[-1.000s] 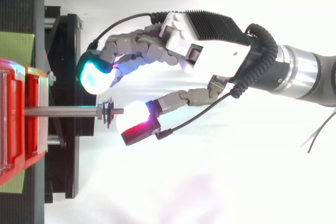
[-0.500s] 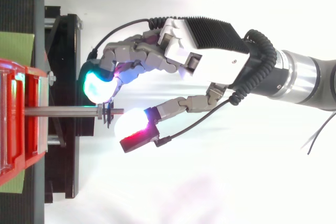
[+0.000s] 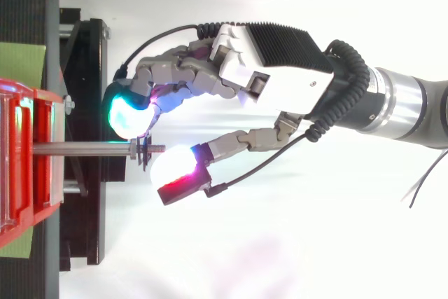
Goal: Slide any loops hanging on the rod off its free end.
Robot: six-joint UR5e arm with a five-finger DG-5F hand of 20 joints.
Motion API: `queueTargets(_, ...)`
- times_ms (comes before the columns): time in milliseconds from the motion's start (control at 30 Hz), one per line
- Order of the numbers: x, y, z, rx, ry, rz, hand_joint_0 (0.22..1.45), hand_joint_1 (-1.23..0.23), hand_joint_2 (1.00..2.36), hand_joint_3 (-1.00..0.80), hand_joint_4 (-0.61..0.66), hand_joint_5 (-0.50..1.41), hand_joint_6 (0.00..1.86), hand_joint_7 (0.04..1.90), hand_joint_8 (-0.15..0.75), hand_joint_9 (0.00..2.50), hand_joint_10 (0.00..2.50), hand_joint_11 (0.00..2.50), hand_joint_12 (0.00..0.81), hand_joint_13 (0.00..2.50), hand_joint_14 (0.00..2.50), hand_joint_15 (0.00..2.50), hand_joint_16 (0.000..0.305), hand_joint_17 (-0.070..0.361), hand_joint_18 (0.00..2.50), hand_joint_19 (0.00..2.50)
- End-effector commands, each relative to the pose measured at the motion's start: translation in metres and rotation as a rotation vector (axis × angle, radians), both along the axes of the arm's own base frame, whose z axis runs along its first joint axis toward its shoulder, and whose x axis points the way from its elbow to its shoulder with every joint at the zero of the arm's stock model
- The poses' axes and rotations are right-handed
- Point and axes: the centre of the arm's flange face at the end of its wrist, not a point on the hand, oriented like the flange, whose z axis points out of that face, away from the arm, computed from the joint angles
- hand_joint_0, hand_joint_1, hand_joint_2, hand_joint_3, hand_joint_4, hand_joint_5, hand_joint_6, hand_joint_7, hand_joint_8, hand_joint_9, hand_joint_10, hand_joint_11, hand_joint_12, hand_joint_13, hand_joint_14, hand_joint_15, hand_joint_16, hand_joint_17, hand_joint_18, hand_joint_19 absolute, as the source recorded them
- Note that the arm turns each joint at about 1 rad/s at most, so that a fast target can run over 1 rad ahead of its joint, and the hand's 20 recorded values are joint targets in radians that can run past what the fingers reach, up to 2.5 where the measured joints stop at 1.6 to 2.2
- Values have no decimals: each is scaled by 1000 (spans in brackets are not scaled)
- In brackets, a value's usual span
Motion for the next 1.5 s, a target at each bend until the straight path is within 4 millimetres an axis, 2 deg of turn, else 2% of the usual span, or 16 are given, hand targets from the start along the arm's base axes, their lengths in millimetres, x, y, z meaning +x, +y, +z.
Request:
queueTargets(0, 0, 0, 0, 0, 1, 0, 608, -598, 1011, -365, 230, -116, 559, 1238, 323, 866, 11, 445, 358, 902, 12, 367, 49, 111, 739, 354)
queueTargets(233, 1, 1, 3, -1, -6, 4, 617, -585, 1012, -351, 218, -131, 638, 1172, 325, 864, 11, 442, 360, 897, 12, 359, 51, 115, 747, 375)
queueTargets(367, 2, 1, 4, -1, -9, 4, 615, -594, 1013, -335, 208, -163, 755, 1036, 328, 861, 11, 460, 362, 893, 12, 366, 52, 117, 749, 383)
queueTargets(700, 2, 1, 4, -1, -9, 4, 604, -610, 1012, -339, 229, -190, 852, 991, 330, 847, 9, 483, 368, 875, 12, 368, 54, 121, 747, 384)
queueTargets(1033, 2, 2, 4, -4, -9, 16, 587, -631, 1020, -179, 210, -174, 912, 1079, 337, 859, 12, 514, 371, 869, 14, 373, 54, 123, 748, 403)
queueTargets(1167, 2, 3, 4, -7, -10, 23, 583, -660, 1016, -92, 198, -154, 914, 1117, 364, 894, 8, 504, 402, 906, 11, 363, 62, 139, 813, 374)
queueTargets(1467, 9, 2, 16, -14, -31, 48, 581, -694, 1010, 13, 124, -130, 908, 1185, 385, 930, 9, 501, 422, 940, 10, 364, 68, 153, 878, 356)
